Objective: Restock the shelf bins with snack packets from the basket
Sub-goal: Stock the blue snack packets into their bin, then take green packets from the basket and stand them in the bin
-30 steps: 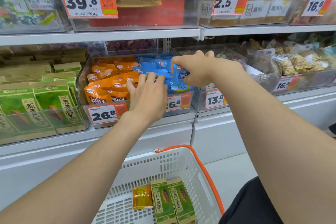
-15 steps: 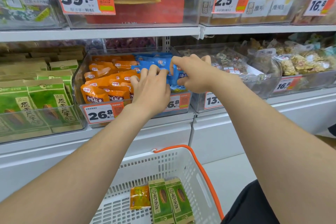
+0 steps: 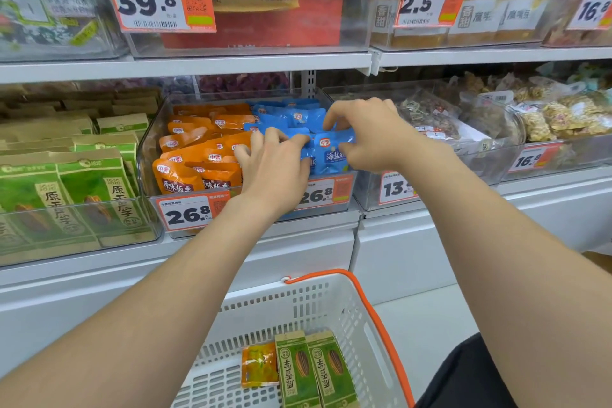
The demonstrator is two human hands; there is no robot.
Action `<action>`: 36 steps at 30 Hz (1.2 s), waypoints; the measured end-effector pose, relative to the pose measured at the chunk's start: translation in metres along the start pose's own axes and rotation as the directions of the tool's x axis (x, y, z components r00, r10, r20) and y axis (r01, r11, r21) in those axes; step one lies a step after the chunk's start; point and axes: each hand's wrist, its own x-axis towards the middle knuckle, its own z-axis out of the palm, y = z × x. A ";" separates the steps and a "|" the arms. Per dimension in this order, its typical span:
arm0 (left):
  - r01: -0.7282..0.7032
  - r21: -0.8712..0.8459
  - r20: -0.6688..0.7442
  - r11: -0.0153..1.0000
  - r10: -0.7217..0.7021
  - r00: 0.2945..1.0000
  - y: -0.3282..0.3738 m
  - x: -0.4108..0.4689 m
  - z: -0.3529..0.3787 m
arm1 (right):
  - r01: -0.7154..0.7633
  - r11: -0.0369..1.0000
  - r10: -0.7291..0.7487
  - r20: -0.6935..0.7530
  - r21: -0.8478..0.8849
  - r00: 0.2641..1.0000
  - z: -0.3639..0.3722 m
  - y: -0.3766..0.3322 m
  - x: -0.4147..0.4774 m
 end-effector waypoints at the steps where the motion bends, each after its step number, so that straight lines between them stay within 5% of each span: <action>1: 0.006 -0.006 0.001 1.000 -0.006 1.000 0.001 0.000 0.000 | 0.004 0.999 -0.005 -0.005 -0.034 1.000 0.000 0.001 -0.001; 10: 0.051 -0.057 0.043 0.997 -0.049 0.998 0.004 0.001 0.000 | 0.064 0.935 -0.010 0.155 -0.348 0.988 0.016 -0.015 0.003; 15: 0.024 -0.100 0.034 0.995 -0.021 0.999 -0.001 -0.003 -0.002 | 0.008 0.953 -0.011 -0.007 -0.301 1.000 0.020 -0.018 -0.007; 19: -0.068 -0.195 -0.211 0.979 0.026 0.977 -0.005 -0.023 -0.002 | -0.019 0.985 -0.014 -0.194 -0.170 0.981 0.017 -0.028 -0.017; 22: -0.191 -0.183 -0.389 0.964 0.108 0.915 -0.012 -0.042 0.002 | -0.035 0.995 0.026 -0.095 -0.091 0.995 0.019 -0.047 -0.030; 26: -0.310 -0.187 -0.443 0.932 0.202 0.873 -0.024 -0.069 0.018 | -0.025 0.995 0.049 0.259 -0.095 0.965 0.031 -0.063 -0.053; 30: -0.342 -0.261 -0.252 0.903 0.279 0.927 -0.040 -0.104 0.048 | 0.011 0.993 0.067 0.646 -0.116 0.761 0.060 -0.072 -0.075; 33: -0.235 -0.321 0.050 0.918 0.264 0.963 -0.046 -0.137 0.070 | 0.089 0.981 0.081 0.782 -0.173 0.618 0.087 -0.081 -0.096; 36: -0.117 -0.293 0.367 0.949 0.224 0.903 -0.046 -0.167 0.094 | 0.188 0.963 0.068 0.851 -0.191 0.521 0.112 -0.094 -0.119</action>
